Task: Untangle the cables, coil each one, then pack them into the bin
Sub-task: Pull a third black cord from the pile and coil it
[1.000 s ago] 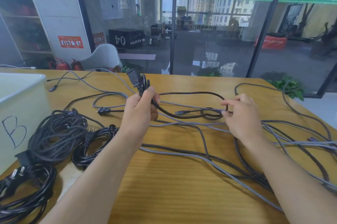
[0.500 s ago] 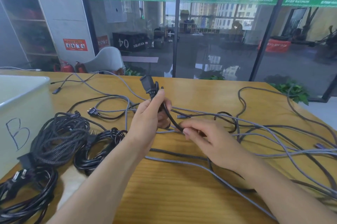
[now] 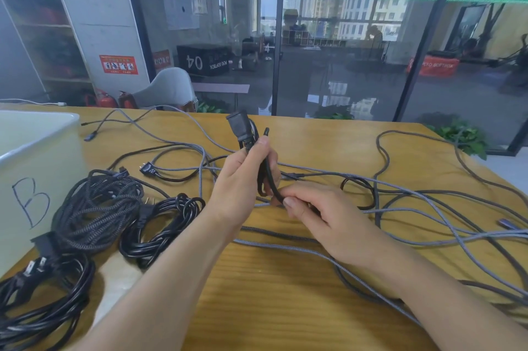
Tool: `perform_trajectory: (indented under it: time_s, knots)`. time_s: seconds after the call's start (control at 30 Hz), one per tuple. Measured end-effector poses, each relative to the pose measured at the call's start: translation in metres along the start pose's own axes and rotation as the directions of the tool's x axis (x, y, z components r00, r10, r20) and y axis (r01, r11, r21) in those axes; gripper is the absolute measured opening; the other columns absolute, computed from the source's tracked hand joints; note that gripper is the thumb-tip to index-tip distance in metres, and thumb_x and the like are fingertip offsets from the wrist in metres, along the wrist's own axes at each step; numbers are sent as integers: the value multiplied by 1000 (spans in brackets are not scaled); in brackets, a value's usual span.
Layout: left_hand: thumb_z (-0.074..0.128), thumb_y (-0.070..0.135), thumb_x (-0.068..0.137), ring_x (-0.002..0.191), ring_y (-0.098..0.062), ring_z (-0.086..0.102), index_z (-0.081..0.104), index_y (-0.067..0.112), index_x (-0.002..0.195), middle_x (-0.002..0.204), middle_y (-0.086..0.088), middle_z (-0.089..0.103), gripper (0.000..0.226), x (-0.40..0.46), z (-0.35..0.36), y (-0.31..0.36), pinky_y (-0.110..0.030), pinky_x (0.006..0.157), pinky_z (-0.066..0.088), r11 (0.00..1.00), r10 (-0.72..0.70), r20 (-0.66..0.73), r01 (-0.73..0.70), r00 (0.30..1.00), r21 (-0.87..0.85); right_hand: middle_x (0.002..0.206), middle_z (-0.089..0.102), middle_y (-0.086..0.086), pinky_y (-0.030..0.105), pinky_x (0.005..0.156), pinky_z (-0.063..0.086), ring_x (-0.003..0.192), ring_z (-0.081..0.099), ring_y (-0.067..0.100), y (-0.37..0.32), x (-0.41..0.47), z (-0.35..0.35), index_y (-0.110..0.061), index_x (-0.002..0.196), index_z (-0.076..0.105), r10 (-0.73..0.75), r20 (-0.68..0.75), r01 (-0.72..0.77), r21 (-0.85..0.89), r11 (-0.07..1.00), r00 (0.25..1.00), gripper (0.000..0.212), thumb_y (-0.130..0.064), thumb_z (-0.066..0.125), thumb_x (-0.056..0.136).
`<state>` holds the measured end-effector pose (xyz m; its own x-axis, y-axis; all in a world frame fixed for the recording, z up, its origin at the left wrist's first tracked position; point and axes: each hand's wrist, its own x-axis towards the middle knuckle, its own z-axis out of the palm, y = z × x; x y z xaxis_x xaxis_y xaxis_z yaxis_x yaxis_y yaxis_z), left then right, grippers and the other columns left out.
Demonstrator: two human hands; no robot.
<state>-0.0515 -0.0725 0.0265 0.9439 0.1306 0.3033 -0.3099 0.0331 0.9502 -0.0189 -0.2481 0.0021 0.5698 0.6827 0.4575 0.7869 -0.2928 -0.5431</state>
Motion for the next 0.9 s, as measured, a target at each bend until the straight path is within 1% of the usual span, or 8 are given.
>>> perform_trajectory:
  time_s: [0.27,0.33,0.43,0.57,0.67,0.73,0.8,0.9]
  knots:
    - [38,37,112,75,-27,64,55,15,82,72,-11,65,41,0,2,3,-45,79,52,996,10,15,-9,1000,-87,76,62,-18,13,67,38,75,60,7,-2,-2,-5,-38,91,64,25,-101,-30,-54,998,995,24,-20,58,106]
    - [38,35,112,70,-26,62,51,13,84,68,-7,58,38,-1,6,1,-40,73,52,977,-17,17,20,1000,-211,71,64,-16,14,63,38,68,61,9,0,-3,-4,-31,83,68,69,-164,-83,-80,993,984,20,-24,65,102]
    - [38,34,112,52,-17,34,46,16,80,63,1,30,37,-1,7,1,-28,57,33,961,-68,39,75,997,-266,64,66,-15,16,58,44,62,62,9,1,-4,-3,-23,78,76,112,-284,-148,-108,983,952,19,-34,75,94]
    - [41,39,109,48,-14,13,38,20,68,57,5,16,45,-3,2,4,-32,52,10,957,-109,148,144,983,-252,105,75,-14,39,86,62,105,71,11,0,-2,-9,-25,117,73,245,-367,-150,268,952,898,22,-36,60,104]
    - [37,69,96,45,-13,12,31,20,63,53,6,14,59,-7,5,5,-30,49,11,960,-162,289,218,944,-174,134,67,-11,43,111,50,130,59,7,3,3,-15,-24,140,61,303,-399,-128,408,904,865,42,-42,44,106]
    - [33,76,91,44,-12,12,31,19,61,50,6,15,64,-10,9,5,-27,46,13,956,-193,329,252,924,-147,135,66,-11,38,116,43,133,56,6,1,5,-15,-27,140,59,325,-355,-124,487,865,876,45,-47,37,107]
    - [32,73,91,43,-12,12,33,20,59,50,6,15,63,-11,13,3,-27,45,14,953,-222,331,277,917,-127,121,72,-5,32,108,47,120,64,10,-4,4,-10,-22,131,64,323,-319,-113,535,838,891,47,-49,32,109]
    - [36,71,91,46,-15,12,34,21,57,51,4,17,61,-12,17,-1,-28,46,13,959,-248,341,280,907,-49,70,60,-6,24,65,51,63,55,15,-13,4,-5,-5,109,67,355,-339,-111,569,815,871,52,-45,34,104]
